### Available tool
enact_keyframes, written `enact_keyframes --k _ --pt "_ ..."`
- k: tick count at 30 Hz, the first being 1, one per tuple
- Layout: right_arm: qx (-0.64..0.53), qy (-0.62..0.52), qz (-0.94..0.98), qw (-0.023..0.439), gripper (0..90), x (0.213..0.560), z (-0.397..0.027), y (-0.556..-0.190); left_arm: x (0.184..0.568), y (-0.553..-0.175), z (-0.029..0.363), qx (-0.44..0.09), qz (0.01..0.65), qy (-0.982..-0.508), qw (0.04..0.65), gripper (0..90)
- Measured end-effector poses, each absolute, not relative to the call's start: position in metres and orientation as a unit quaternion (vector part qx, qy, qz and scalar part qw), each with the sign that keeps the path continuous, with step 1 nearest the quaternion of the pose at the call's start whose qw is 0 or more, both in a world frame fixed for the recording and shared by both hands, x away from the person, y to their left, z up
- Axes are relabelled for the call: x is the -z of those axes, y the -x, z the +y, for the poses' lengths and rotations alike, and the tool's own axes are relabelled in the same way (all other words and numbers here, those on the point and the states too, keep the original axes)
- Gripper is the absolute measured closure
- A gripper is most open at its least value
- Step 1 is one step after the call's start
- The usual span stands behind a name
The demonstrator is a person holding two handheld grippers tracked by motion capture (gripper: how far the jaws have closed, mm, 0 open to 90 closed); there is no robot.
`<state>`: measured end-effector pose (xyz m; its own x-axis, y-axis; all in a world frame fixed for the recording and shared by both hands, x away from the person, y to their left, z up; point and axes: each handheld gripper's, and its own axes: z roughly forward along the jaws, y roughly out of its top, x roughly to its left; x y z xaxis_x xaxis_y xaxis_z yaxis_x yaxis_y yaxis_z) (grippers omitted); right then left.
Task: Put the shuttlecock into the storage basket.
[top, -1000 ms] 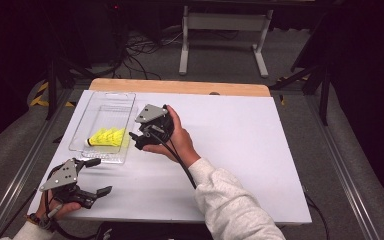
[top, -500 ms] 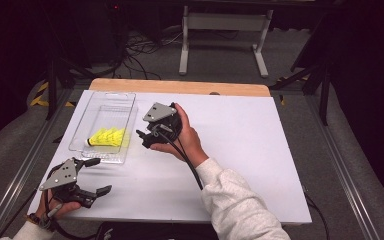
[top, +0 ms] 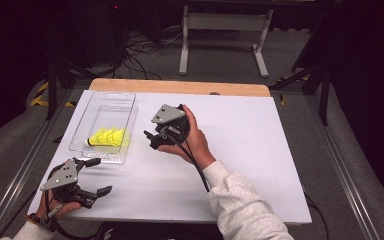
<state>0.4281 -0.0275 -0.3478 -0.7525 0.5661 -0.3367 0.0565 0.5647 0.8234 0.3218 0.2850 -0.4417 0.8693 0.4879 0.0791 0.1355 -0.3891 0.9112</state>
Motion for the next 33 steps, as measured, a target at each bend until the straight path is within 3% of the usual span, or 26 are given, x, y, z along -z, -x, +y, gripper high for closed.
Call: enact_keyframes --k 33 --pt "-0.402 -0.197 0.838 0.31 8.9 0.357 -0.084 -0.413 0.441 -0.324 0.286 -0.178 0.199 -0.812 0.52 5.8"
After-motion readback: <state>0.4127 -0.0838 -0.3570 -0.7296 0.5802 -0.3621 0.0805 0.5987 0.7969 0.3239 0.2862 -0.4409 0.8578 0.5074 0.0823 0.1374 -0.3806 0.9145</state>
